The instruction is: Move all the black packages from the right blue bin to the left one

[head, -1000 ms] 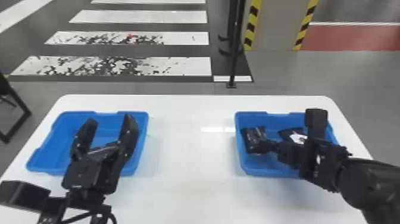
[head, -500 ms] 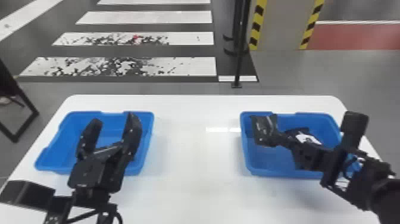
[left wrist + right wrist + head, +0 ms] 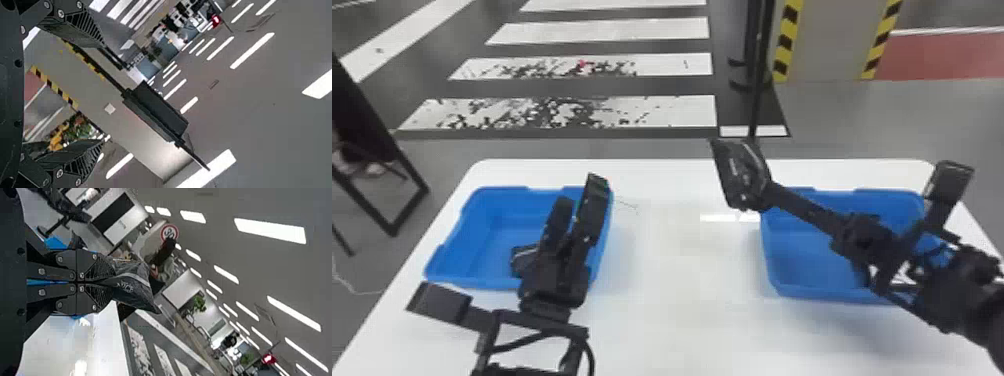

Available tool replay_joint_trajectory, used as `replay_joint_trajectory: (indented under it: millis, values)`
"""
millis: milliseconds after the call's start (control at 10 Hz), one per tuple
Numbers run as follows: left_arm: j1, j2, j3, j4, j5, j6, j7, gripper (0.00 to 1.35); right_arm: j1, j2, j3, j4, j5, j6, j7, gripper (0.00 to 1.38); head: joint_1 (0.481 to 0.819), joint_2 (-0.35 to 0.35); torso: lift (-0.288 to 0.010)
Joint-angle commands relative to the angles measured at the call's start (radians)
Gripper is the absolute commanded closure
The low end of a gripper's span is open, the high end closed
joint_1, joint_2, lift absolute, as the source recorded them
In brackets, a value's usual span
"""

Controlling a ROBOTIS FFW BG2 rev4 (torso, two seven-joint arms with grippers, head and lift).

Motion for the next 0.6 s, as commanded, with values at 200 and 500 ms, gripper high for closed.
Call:
replay_joint_trajectory:
  millis: [200, 500]
  values:
    - [-0.034, 0.007, -0.002, 0.000, -0.026, 0.103, -0.026, 0.18, -0.048, -0.020, 0.176, -0.011, -0.089, 0.007, 0.005, 1.13, 0.695, 0.135, -0.140]
    - [-0.034, 0.007, 0.000, 0.000, -0.034, 0.135, -0.035, 0.23, -0.079, -0.024, 0.262, 0.021, -0.115, 0.007, 0.005, 1.13, 0.695, 0.180, -0.140]
